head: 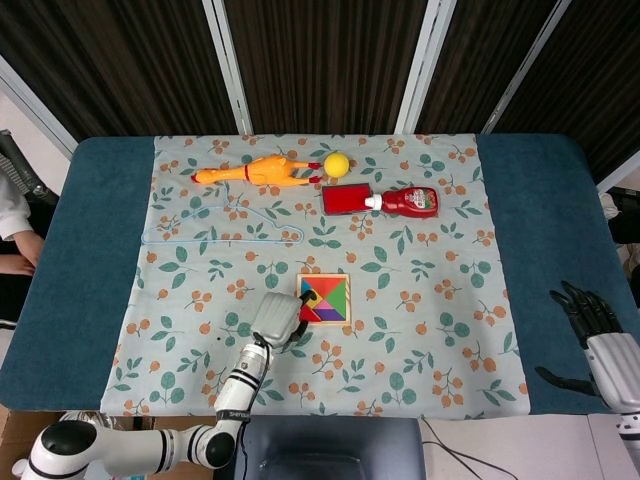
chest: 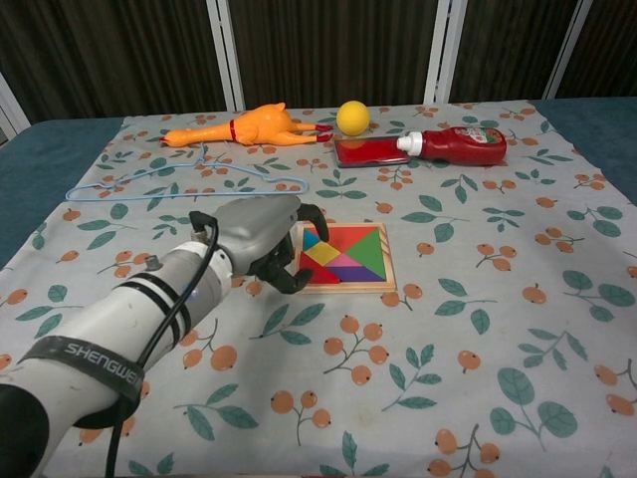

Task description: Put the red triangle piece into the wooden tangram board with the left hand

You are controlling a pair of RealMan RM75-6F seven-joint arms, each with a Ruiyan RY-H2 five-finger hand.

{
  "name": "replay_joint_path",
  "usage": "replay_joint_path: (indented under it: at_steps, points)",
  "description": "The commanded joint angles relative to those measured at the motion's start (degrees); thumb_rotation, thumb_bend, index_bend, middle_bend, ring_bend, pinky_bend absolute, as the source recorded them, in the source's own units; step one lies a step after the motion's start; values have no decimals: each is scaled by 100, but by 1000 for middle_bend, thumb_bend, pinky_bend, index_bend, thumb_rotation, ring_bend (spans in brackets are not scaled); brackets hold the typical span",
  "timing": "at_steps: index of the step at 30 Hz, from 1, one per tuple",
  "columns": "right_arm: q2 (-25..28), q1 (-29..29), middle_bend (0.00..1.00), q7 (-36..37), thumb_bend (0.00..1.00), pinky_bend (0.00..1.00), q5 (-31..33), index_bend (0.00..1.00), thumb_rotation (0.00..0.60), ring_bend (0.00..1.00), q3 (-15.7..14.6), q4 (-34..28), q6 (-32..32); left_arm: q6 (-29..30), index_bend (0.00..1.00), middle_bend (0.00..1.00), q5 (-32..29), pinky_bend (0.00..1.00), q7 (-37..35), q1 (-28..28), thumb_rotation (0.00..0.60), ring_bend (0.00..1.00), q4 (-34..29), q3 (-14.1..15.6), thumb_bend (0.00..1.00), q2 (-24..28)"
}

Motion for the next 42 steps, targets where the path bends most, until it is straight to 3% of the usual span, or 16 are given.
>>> replay_joint_path:
  at_steps: [1, 11, 31, 42]
  points:
    - [4, -6, 0, 17, 203, 0, -2, 0, 600, 0, 1, 7, 12, 36, 322, 1000, -45, 1000, 68, 73, 600, 1000, -97, 55, 412, 109]
    - [-6, -21, 0, -6, 202, 0, -61, 0, 600, 0, -20, -2, 49, 96, 352, 1000, -123, 1000, -1, 303, 600, 1000, -248, 192, 409, 312]
    - [17, -50, 0, 61, 203, 0, -83, 0, 600, 0, -37, -2, 100, -37, 356, 1000, -67, 1000, -22, 275, 600, 1000, -151, 226, 411, 166]
    - [19, -32, 0, 51, 203, 0, -87, 0, 600, 0, -42, -1, 62, 136, 348, 1000, 351, 1000, -166, 345, 600, 1000, -428, 335, 411, 225]
